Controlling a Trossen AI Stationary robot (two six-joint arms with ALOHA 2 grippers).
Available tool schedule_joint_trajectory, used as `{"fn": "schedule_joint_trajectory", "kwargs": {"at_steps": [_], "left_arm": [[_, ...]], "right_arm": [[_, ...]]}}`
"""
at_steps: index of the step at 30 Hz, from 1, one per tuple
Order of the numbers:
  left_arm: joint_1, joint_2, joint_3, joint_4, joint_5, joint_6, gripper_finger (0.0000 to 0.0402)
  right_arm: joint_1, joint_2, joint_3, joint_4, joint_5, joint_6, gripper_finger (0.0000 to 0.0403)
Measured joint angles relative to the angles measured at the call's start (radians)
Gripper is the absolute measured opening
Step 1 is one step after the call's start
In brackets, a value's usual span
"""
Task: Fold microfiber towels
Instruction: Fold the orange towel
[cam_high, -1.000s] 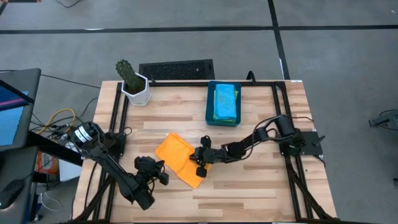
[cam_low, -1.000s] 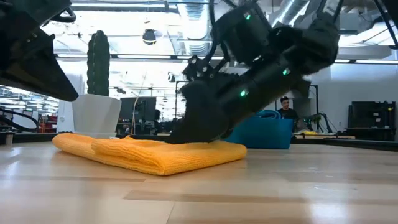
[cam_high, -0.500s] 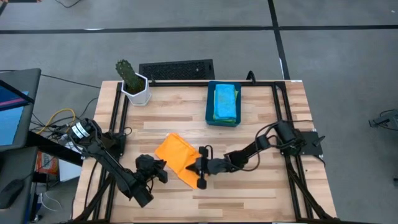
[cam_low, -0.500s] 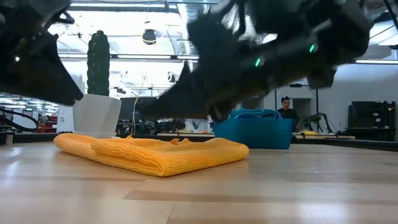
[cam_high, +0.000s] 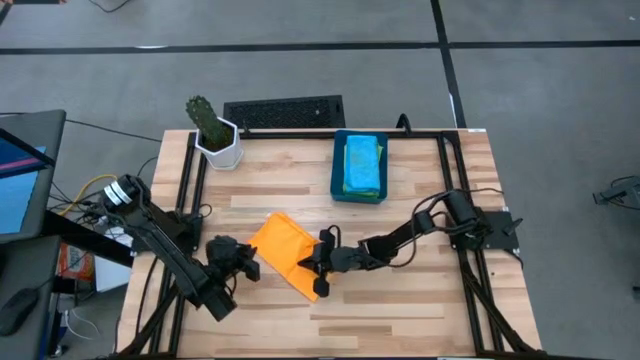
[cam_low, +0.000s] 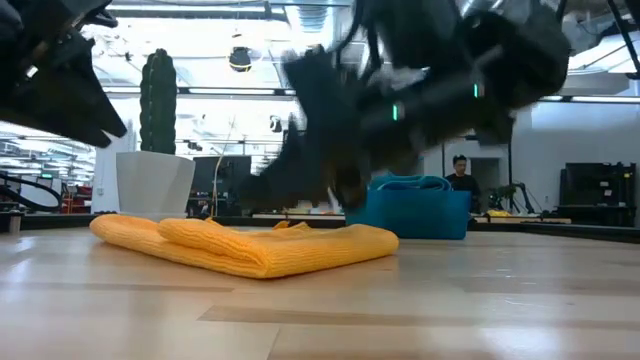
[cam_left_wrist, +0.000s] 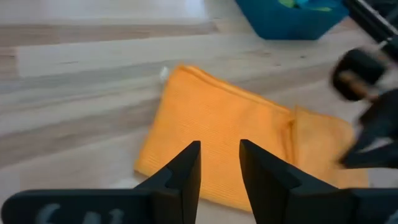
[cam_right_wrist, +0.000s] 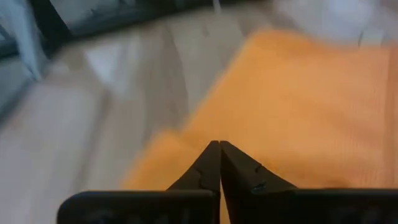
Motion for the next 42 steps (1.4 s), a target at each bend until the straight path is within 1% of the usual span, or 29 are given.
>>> {"fn": "schedule_joint_trajectory", "kwargs": {"at_steps": [2,3,7,11,13,17,23,28,30,32,34,36,37,40,42], "left_arm": [[0.007,-0.027,-0.03,-0.011,0.006,-0.002,0.0106],[0.012,-0.042,-0.059,0.011,0.005,-0.002,0.0108],[0.032,-0.052,-0.203,0.227,0.041,-0.005,0.0118],[0.049,-0.051,-0.324,0.441,0.038,0.004,0.0136],[0.055,-0.051,-0.362,0.461,0.056,0.008,0.0147],[0.072,-0.051,-0.41,0.484,0.128,0.026,0.0163],[0.079,-0.053,-0.435,0.578,0.125,0.166,0.0167],[0.08,-0.054,-0.435,0.595,0.151,0.222,0.0167],[0.081,-0.052,-0.417,0.583,0.163,0.234,0.0167],[0.08,-0.058,-0.376,0.525,0.203,0.226,0.0167],[0.075,-0.085,-0.319,0.405,0.254,0.19,0.0167],[0.075,-0.124,-0.278,0.244,0.221,0.174,0.0167],[0.077,-0.139,-0.261,0.192,0.197,0.171,0.0167],[0.075,-0.177,-0.243,0.192,0.141,0.187,0.0168],[0.076,-0.172,-0.253,0.217,0.132,0.197,0.0169]], "right_arm": [[0.008,-0.043,0.0,0.004,0.001,-0.02,0.0034],[0.011,-0.061,0.001,0.003,0.002,-0.029,0.0033],[0.029,-0.12,0.001,-0.01,0.001,-0.053,0.0029],[0.039,-0.141,0.001,-0.037,0.001,-0.053,0.0027],[0.038,-0.14,0.001,-0.046,0.001,-0.052,0.0029],[0.039,-0.14,0.0,-0.056,0.001,-0.023,0.0031],[0.038,-0.14,0.0,-0.075,0.001,-0.019,0.0027],[0.031,-0.14,0.0,-0.087,0.0,-0.018,0.0028],[0.03,-0.14,0.0,-0.086,0.001,-0.013,0.0028],[0.029,-0.148,0.0,-0.088,0.001,-0.001,0.0027],[0.03,-0.153,0.0,-0.081,0.001,0.007,0.0026],[0.03,-0.158,0.0,-0.093,0.0,0.008,0.0025],[0.031,-0.16,0.0,-0.09,0.0,0.008,0.0025],[0.032,-0.163,0.0,-0.089,0.001,0.009,0.0026],[0.032,-0.163,0.0,-0.09,0.001,0.009,0.0027]]}}
